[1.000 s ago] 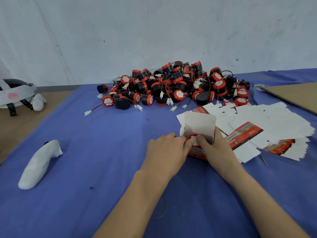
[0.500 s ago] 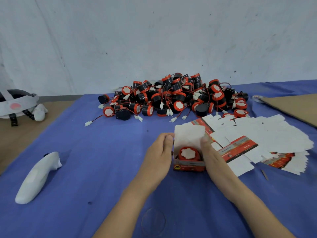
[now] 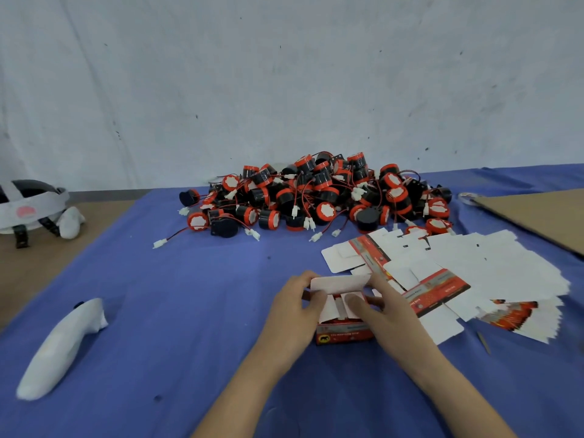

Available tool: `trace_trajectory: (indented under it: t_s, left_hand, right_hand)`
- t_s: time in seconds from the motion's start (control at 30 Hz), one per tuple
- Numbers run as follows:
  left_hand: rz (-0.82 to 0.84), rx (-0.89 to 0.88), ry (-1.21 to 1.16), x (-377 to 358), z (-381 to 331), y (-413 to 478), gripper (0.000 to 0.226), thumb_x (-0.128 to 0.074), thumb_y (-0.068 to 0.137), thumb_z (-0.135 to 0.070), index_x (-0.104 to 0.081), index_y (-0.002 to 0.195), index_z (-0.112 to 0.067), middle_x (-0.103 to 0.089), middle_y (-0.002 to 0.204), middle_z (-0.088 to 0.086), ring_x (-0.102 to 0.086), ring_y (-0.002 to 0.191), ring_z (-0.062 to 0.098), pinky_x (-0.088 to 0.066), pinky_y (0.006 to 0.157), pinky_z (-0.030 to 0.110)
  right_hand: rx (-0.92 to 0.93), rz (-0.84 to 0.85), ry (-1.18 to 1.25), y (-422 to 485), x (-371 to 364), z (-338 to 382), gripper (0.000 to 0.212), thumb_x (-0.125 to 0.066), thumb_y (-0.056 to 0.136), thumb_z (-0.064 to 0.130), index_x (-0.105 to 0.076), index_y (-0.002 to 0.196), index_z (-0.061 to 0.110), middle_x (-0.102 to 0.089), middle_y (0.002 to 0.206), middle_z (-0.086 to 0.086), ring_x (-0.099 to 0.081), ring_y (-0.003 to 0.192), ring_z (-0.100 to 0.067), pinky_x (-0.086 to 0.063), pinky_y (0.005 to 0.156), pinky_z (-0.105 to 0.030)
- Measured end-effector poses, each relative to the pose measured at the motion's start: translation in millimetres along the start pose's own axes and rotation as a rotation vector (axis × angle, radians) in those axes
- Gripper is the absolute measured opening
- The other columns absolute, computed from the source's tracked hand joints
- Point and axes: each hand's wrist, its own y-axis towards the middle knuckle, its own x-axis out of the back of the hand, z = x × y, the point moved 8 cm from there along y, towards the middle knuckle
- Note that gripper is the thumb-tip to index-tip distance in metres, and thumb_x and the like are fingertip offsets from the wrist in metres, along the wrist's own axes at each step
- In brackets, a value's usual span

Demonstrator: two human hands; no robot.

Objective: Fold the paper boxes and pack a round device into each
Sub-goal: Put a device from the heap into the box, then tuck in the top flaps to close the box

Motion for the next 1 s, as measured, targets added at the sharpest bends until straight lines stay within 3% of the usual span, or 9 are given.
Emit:
trace_trajectory:
  t_s: [0.1,0.23,0.37,0.43,0.5,0.57,0.67,0.87,1.0]
  left_hand:
    - [-0.03,-0.105,0.148,5.6,-4.5,-2.3,0.033,-0.044,0.101,-0.011,-0.063,0.099,-0.038,-0.063,0.103,-0.017,-0.058,0.096,0.003,-0.048,0.077,0.016]
    - [0.087,-0.172,0.44,12.1,-4.1,-5.6,0.058,-0.038,0.093,0.004,-0.068,0.119,-0.038,-0.052,0.114,-0.035,-0.044,0.113,-0.005,-0.039,0.09,0.008]
    - [0.165,-0.197,0.506,9.8,-7.1,-12.3,0.045,-0.039,0.101,-0.016,-0.06,0.13,-0.042,-0.046,0.13,-0.034,-0.034,0.119,-0.01,-0.046,0.095,0.027]
    - [0.197,-0.178,0.412,9.2,-7.6,-15.7,0.038,-0.041,0.101,-0.026,-0.06,0.131,-0.04,-0.04,0.132,-0.041,-0.028,0.125,-0.016,-0.044,0.101,0.026]
    - [0.227,-0.201,0.392,5.9,-7.7,-20.5,0.039,-0.043,0.097,-0.044,-0.058,0.133,-0.039,-0.036,0.134,-0.046,-0.025,0.13,-0.017,-0.04,0.106,0.022]
    - [0.26,-0.237,0.435,1.9,-7.4,-26.0,0.05,-0.042,0.089,-0.063,-0.054,0.134,-0.045,-0.035,0.137,-0.045,-0.023,0.134,-0.017,-0.037,0.109,0.022]
    - [0.272,-0.251,0.452,2.0,-6.5,-27.7,0.049,-0.041,0.084,-0.076,-0.044,0.13,-0.059,-0.036,0.139,-0.045,-0.024,0.135,-0.017,-0.038,0.108,0.026]
    - [0.217,-0.295,0.491,2.1,-9.3,-26.5,0.044,-0.033,0.088,-0.077,-0.034,0.129,-0.063,-0.043,0.142,-0.037,-0.029,0.132,-0.018,-0.038,0.105,0.018]
    - [0.189,-0.279,0.441,4.4,-10.5,-23.1,0.044,-0.03,0.087,-0.078,-0.035,0.128,-0.064,-0.048,0.139,-0.035,-0.036,0.128,-0.017,-0.038,0.103,0.016]
  right_hand:
    - [0.05,-0.018,-0.147,0.4,9.6,0.8,0.026,-0.049,0.104,0.016,-0.064,0.107,0.038,-0.06,0.119,0.018,-0.059,0.102,0.008,-0.05,0.074,-0.009]
    - [0.078,0.112,-0.333,-3.9,13.9,-3.8,0.046,-0.039,0.106,0.008,-0.065,0.11,0.046,-0.041,0.137,0.029,-0.041,0.125,0.01,-0.04,0.082,0.0]
    - [0.099,0.185,-0.281,-14.2,11.8,-6.1,0.031,-0.042,0.105,0.033,-0.06,0.117,0.054,-0.035,0.14,0.045,-0.028,0.127,0.027,-0.039,0.092,-0.001]
    - [0.11,0.203,-0.252,-19.3,11.0,-4.5,0.032,-0.042,0.094,0.057,-0.06,0.121,0.054,-0.035,0.143,0.046,-0.029,0.132,0.023,-0.041,0.096,-0.004]
    - [0.143,0.228,-0.312,-23.5,10.6,-4.0,0.044,-0.044,0.086,0.067,-0.056,0.126,0.053,-0.034,0.144,0.045,-0.031,0.134,0.019,-0.043,0.104,-0.016]
    - [0.169,0.254,-0.374,-27.9,9.9,-2.6,0.048,-0.045,0.086,0.07,-0.051,0.131,0.055,-0.035,0.145,0.044,-0.032,0.135,0.017,-0.041,0.109,-0.023]
    - [0.221,0.275,-0.439,-33.2,7.1,4.0,0.041,-0.041,0.091,0.068,-0.044,0.132,0.065,-0.031,0.147,0.043,-0.031,0.135,0.017,-0.038,0.107,-0.019]
    - [0.223,0.245,-0.511,-32.1,7.3,7.3,0.036,-0.036,0.093,0.066,-0.048,0.126,0.064,-0.032,0.145,0.044,-0.042,0.131,0.011,-0.045,0.105,-0.025]
    - [0.222,0.215,-0.558,-30.2,5.3,12.8,0.03,-0.032,0.09,0.068,-0.038,0.116,0.082,-0.037,0.138,0.046,-0.043,0.125,0.013,-0.041,0.099,-0.014]
